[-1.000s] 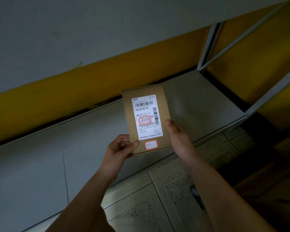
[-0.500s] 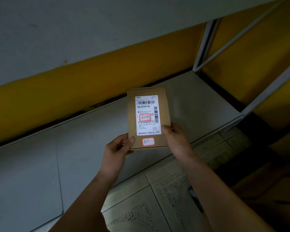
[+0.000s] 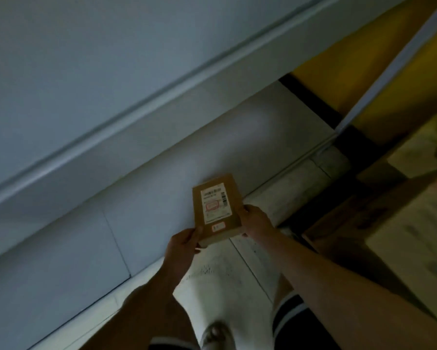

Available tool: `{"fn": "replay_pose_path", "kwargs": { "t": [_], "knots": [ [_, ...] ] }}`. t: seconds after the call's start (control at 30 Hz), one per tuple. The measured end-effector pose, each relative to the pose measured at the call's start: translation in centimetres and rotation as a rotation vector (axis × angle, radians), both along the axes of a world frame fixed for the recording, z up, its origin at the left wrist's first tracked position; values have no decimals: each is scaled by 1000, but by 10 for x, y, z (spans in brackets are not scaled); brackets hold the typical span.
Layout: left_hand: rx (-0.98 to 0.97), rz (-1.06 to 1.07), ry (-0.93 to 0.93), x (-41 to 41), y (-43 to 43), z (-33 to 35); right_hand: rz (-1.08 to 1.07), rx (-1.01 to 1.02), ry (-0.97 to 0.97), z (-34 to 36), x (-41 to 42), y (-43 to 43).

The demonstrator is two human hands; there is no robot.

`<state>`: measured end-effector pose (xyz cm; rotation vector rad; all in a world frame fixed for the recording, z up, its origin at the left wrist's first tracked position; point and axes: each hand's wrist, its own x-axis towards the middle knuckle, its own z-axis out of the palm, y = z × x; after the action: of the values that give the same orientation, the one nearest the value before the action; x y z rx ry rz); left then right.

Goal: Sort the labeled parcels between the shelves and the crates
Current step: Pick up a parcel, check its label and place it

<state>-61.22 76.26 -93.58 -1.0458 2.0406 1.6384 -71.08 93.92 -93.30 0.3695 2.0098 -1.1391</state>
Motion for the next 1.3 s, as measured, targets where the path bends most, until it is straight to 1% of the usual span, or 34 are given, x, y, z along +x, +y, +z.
{"fn": "replay_pose_path", "kwargs": {
  "t": [0.13, 0.23, 0.47, 0.5, 0.57, 0.7, 0.83, 0.93, 1.1, 1.2, 1.3],
  "knots": [
    [58, 29, -76, 33, 14, 46, 12, -44, -96, 34, 32, 22],
    [83, 7, -113, 54, 21, 84, 29, -81, -180, 57, 58, 43],
    [33, -95, -298, 102, 33, 192, -195, -193, -544, 141, 141, 105],
    [19, -120, -311, 106, 36, 207, -206, -191, -581, 154, 154, 111],
    [0, -143, -314, 109, 44, 234, -215, -192, -597, 177, 175, 118],
    [12, -152, -248, 108, 64, 275, -276, -223, -568, 217, 187, 124],
    [50, -161, -178, 111, 81, 305, -415, -273, -362, 279, 184, 130],
    [95, -194, -114, 121, 91, 325, -499, -263, -281, 321, 196, 139],
    [198, -235, -47, 152, 80, 369, -418, -196, -123, 377, 258, 141],
    [200, -306, 14, 172, 65, 410, -455, -193, -2, 424, 302, 126],
    [201, -385, 75, 184, 59, 457, -565, -197, 106, 467, 344, 113]
  ]
}}
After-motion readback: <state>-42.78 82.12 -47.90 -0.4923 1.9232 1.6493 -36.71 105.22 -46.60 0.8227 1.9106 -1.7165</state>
